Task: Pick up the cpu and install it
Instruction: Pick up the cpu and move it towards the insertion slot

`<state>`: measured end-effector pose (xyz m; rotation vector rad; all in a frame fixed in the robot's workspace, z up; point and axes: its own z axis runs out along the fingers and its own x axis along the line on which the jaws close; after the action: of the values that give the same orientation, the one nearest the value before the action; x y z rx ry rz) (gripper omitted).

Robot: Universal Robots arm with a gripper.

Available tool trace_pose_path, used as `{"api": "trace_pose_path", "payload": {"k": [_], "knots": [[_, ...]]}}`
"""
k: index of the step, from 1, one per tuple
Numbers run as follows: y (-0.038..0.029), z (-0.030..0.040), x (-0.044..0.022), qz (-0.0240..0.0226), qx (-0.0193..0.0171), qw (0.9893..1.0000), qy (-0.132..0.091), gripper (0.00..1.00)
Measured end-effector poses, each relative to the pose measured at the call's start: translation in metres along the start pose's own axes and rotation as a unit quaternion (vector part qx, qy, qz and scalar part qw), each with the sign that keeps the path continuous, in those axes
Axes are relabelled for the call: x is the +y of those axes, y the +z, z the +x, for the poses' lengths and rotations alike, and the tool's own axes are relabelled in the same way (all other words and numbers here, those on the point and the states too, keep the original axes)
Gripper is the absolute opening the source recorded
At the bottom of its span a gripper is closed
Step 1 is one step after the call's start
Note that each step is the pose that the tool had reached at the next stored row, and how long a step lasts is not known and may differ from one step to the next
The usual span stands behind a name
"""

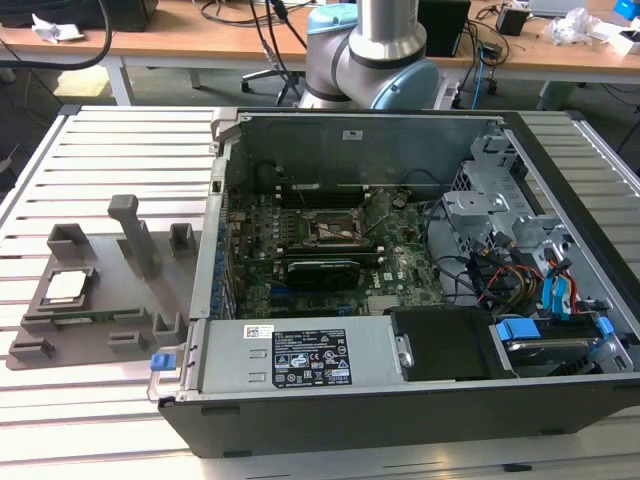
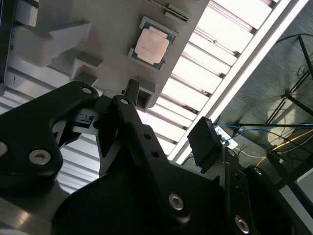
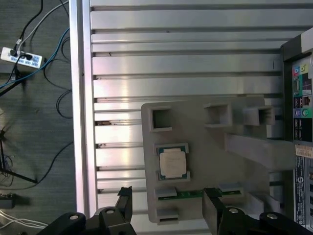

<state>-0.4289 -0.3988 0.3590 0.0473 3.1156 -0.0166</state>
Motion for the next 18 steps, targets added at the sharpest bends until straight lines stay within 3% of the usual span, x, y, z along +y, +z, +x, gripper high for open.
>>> {"api": "trace_pose_path", "payload": {"k": [18], "knots": [[0.0093,-0.0006,0.0001,0.0,0.0,1.0,0.0,0.68]]}}
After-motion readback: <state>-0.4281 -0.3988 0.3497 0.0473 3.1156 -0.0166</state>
